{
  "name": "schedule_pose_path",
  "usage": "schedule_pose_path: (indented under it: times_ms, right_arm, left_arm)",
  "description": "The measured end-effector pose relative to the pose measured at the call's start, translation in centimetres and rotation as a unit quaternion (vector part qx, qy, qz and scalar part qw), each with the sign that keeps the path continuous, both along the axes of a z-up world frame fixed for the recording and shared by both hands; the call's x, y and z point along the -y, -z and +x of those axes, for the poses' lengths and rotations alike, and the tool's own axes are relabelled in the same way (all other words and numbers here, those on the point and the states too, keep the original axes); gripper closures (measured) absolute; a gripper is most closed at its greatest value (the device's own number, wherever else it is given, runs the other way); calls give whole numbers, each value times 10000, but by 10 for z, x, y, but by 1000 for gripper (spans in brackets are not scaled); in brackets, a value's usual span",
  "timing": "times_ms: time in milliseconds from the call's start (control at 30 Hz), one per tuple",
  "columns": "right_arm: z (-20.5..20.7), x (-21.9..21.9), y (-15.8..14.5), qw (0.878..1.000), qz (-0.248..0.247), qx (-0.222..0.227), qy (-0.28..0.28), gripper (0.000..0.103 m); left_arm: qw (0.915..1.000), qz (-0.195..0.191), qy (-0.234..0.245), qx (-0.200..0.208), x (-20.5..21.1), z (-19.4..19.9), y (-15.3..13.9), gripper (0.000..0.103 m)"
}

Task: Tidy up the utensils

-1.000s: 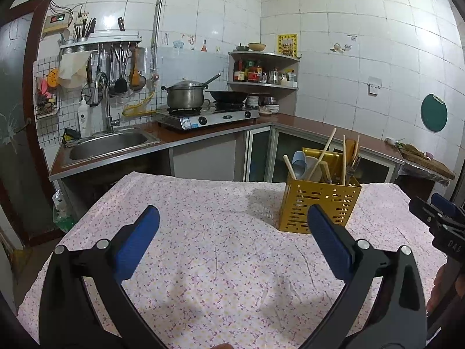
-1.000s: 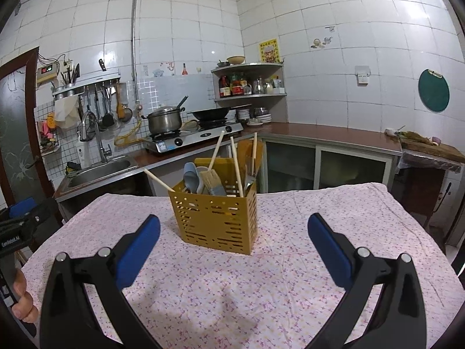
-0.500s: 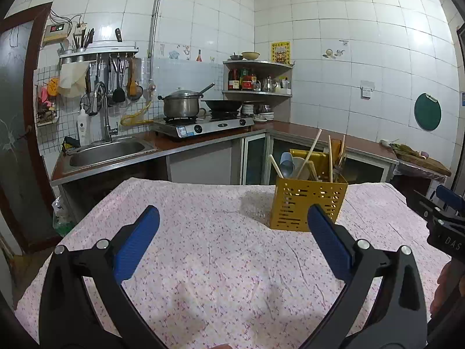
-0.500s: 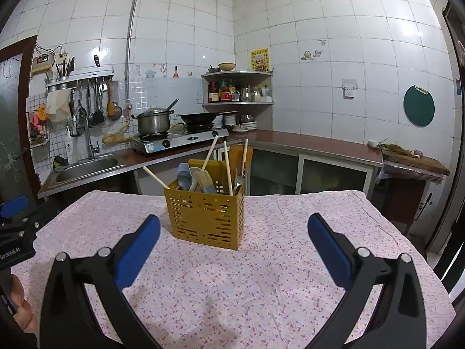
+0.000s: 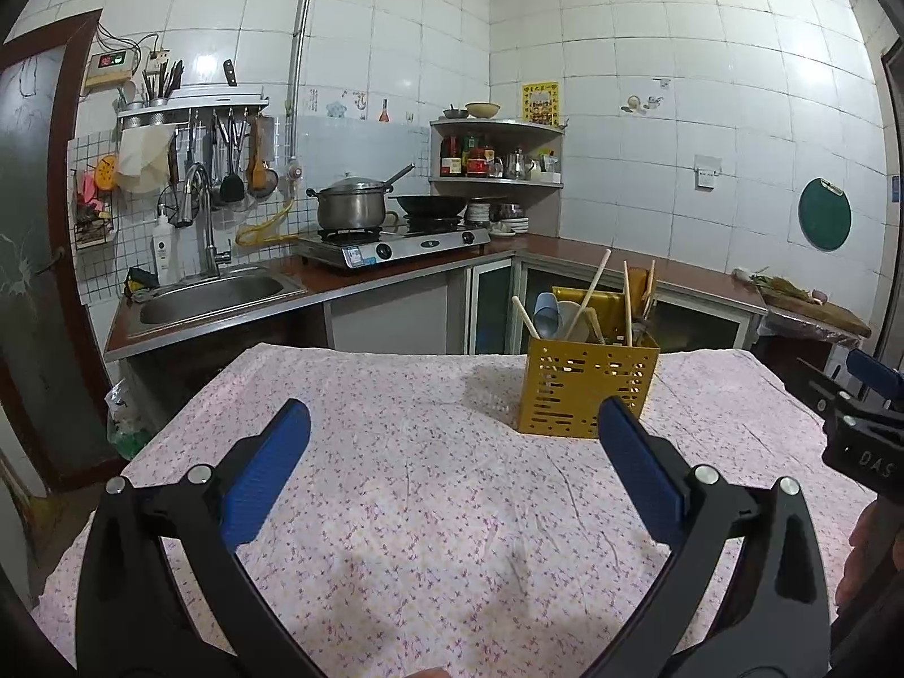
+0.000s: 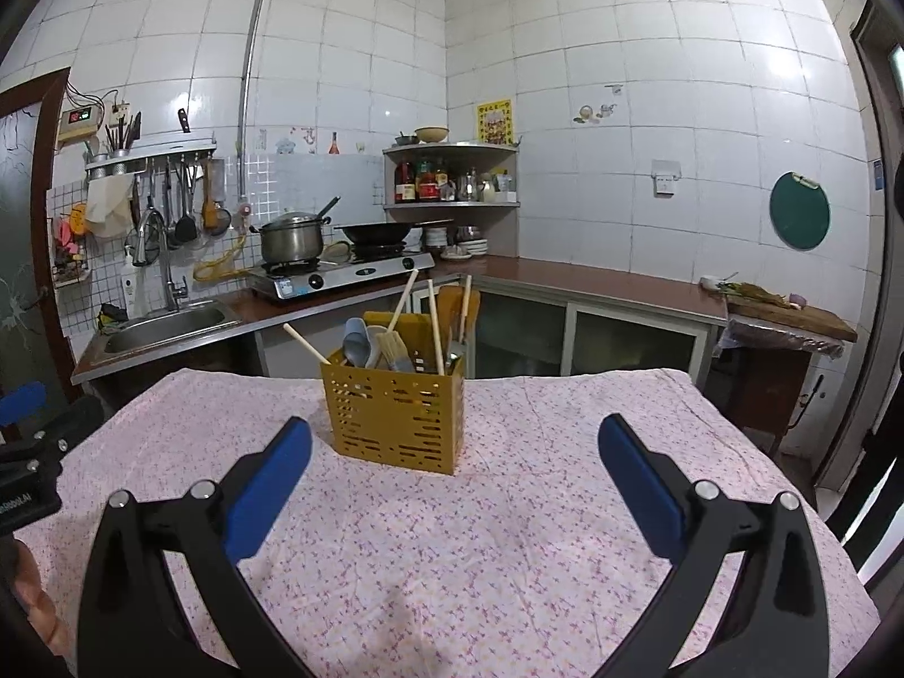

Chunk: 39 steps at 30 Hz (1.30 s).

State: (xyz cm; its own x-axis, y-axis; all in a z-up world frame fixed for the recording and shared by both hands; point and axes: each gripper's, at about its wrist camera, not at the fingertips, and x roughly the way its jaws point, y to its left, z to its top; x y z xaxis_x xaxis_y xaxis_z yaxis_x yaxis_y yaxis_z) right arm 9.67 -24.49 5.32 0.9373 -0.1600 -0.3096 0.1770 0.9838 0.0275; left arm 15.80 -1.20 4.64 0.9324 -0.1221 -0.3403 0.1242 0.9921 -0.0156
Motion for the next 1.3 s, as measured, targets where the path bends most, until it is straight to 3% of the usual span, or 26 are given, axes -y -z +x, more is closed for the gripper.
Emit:
schedule_pose_path:
  times_ms: [200,467,967,1300]
  right_arm:
    - [-38,1,5,9999,61,-4,139,4]
    - [-74,-4,11,9998,-64,8,203,4]
    - [-84,-4,14,9996,-120,-25,252,4]
    - [-82,-2,18,9996,-76,-96,246,4]
  left_arm:
    - [9999,107,-36,-104,-2,-28,2,5]
    - [9998,138,117,49,2,-75,12,5]
    - [9995,-80,297,115,2,-104,15,5]
    - [9996,-4,239,167,1,-107,19,5]
